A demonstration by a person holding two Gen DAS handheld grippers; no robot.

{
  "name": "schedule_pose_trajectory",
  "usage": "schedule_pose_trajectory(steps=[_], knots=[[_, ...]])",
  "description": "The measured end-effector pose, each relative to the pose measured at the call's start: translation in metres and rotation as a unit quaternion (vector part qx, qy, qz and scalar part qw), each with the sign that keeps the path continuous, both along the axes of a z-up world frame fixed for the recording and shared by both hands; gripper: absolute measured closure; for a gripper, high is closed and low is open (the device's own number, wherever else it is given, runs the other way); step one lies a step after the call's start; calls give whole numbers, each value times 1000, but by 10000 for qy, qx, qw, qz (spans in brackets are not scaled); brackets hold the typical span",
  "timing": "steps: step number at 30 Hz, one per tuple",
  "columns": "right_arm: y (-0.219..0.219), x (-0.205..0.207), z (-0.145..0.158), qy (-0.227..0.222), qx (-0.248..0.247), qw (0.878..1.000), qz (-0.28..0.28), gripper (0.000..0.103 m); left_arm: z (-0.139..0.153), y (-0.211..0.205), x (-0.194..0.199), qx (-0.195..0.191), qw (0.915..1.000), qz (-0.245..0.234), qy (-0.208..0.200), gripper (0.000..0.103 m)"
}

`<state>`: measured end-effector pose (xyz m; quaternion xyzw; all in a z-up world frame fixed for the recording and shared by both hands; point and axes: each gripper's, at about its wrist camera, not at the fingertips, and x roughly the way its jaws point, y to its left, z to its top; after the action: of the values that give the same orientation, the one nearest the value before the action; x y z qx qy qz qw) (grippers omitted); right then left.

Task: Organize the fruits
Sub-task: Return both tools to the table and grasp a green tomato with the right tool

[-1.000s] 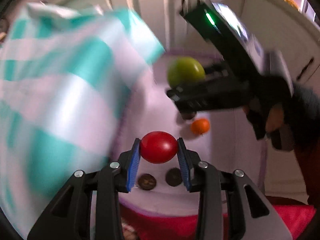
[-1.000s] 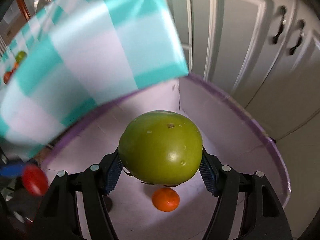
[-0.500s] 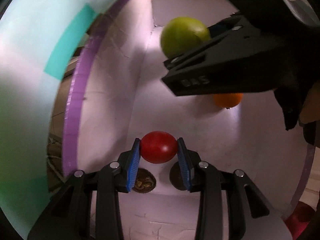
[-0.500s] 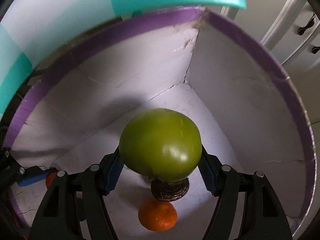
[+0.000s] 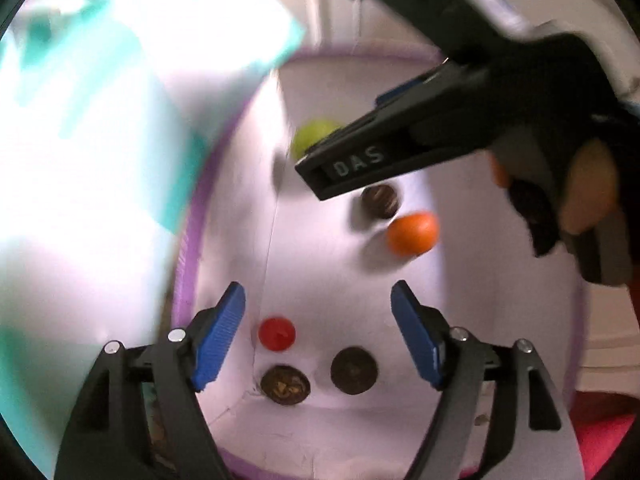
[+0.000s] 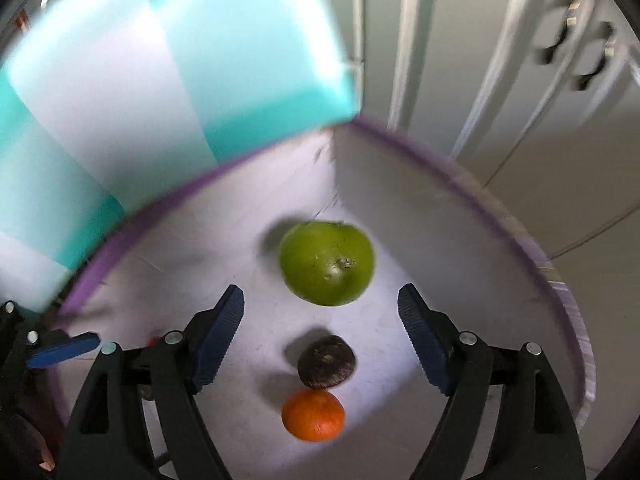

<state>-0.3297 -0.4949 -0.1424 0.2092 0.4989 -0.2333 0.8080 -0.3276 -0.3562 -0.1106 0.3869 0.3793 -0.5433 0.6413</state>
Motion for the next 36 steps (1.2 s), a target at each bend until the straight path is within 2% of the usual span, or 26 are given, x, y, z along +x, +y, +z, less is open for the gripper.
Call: schedule_pose_trajectory(steps=[2, 4, 5, 7, 8, 10, 11, 13, 15, 16, 17, 20, 22, 25, 26, 28, 29, 30, 31, 32, 34, 35, 36], knots=[[1, -14, 21, -218, -108, 9996, -130, 22, 36, 18, -14, -650, 9976, -238, 65, 26], [1, -32, 48, -540, -232, 9979, -288, 21, 71, 41, -13, -1321, 9910, -185, 105, 16], [-12, -34, 56, -652, -277, 9970, -310, 21, 95, 60, -5, -1751, 9844, -54, 163, 15], [-8, -45, 87, -1036, -495, 9929, -308, 20, 130, 90, 18, -2375, 9708, 322, 39, 9], [-5, -50, 105, -1309, -589, 9893, -264, 20, 145, 103, 35, -2604, 9635, 610, -88, 7], [4, -43, 132, -1805, -665, 9812, -131, 17, 174, 143, 74, -2995, 9437, 1382, -229, 2], [8, -42, 139, -2008, -692, 9772, -69, 15, 183, 170, 102, -3167, 9290, 1901, -242, 2], [25, -42, 173, -2508, -754, 9650, 132, 15, 192, 202, 138, -3250, 9076, 2640, -307, 2], [55, -27, 196, -2905, -662, 9535, 456, 15, 193, 242, 181, -3192, 8785, 3527, -438, 2], [64, -17, 201, -3004, -579, 9500, 632, 15, 193, 260, 199, -3141, 8674, 3825, -512, 2], [78, -4, 204, -3036, -488, 9478, 844, 14, 189, 278, 218, -3055, 8526, 4185, -682, 2], [120, 40, 205, -2838, -402, 9470, 1450, 14, 184, 325, 260, -2794, 8162, 4912, -1199, 2], [161, 80, 201, -2615, -422, 9442, 1959, 14, 180, 353, 285, -2695, 7956, 5270, -1287, 2], [214, 130, 189, -2319, -601, 9397, 2443, 14, 173, 382, 316, -2587, 7600, 5836, -1218, 2], [230, 154, 186, -2189, -695, 9392, 2553, 14, 171, 390, 327, -2577, 7449, 6037, -1195, 2], [250, 187, 181, -2086, -659, 9366, 2737, 14, 171, 403, 352, -2621, 7156, 6374, -1140, 2], [258, 203, 176, -2020, -615, 9368, 2791, 14, 171, 404, 362, -2616, 7031, 6511, -1157, 2], [265, 224, 171, -1915, -580, 9391, 2794, 14, 170, 405, 369, -2602, 6940, 6608, -1178, 2], [270, 241, 168, -1840, -551, 9410, 2788, 14, 170, 411, 382, -2578, 6772, 6787, -1197, 2], [275, 258, 166, -1794, -515, 9420, 2789, 14, 168, 413, 389, -2594, 6652, 6902, -1174, 2], [288, 297, 163, -1681, -461, 9422, 2861, 14, 163, 428, 399, -2719, 6393, 7119, -1030, 2], [295, 318, 161, -1646, -448, 9408, 2929, 14, 158, 438, 402, -2839, 6205, 7254, -904, 2], [299, 331, 160, -1636, -445, 9402, 2953, 14, 154, 446, 402, -2916, 6081, 7339, -806, 2]])
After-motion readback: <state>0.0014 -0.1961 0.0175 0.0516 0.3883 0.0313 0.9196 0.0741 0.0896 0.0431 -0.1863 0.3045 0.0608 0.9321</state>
